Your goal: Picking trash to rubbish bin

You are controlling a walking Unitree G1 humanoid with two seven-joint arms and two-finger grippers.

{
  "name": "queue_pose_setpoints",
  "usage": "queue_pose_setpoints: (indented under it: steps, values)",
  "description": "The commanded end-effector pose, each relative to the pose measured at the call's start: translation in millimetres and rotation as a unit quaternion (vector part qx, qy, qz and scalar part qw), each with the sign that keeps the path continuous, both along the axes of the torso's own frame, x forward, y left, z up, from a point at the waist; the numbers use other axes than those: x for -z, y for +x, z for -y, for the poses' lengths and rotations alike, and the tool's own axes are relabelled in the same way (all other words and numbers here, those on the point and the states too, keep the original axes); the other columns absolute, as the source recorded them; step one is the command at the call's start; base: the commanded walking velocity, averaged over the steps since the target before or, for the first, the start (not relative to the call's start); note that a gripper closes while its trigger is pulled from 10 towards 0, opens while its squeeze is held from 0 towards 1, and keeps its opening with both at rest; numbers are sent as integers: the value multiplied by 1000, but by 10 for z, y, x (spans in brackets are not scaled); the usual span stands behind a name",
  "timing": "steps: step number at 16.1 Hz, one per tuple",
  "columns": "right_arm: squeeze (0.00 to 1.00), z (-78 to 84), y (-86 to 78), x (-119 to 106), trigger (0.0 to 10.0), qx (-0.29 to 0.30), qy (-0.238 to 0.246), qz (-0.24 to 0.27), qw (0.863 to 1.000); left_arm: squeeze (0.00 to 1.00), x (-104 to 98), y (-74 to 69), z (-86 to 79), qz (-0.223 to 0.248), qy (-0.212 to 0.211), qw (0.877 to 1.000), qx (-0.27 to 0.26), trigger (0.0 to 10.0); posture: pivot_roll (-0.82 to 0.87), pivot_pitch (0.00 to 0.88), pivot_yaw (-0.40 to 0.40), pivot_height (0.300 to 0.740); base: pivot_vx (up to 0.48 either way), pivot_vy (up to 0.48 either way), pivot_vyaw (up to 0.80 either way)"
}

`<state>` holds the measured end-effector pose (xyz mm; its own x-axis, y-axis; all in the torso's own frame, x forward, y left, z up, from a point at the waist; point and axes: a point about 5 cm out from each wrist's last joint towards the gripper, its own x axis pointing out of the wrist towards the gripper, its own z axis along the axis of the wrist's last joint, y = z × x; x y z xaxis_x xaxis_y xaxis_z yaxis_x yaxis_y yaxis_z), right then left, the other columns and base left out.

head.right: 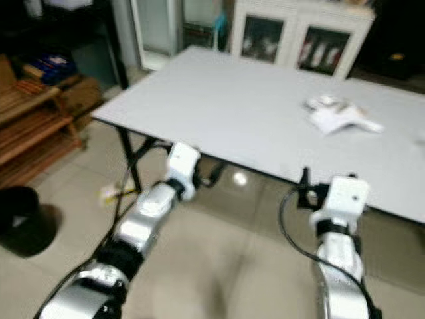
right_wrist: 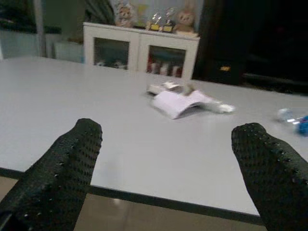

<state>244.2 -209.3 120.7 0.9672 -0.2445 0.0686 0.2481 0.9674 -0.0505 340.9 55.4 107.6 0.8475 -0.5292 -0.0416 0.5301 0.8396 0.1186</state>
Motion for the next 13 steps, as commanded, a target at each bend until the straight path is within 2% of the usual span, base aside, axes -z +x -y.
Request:
queue_pose_setpoints:
  steps: [1, 13]
  values:
    - [0, -50, 12, -23, 10000, -7, 1, 5, 1000, 0, -16, 28, -91, 3, 8, 1000, -9, 10000, 126, 9, -37, 740, 0, -469, 0]
    - [0, -96, 19, -14, 10000, -27, -3, 3, 1000, 0, -25, 39, -77, 4, 8, 1000, -11, 10000, 125, 6, -37, 740, 0, -469, 0]
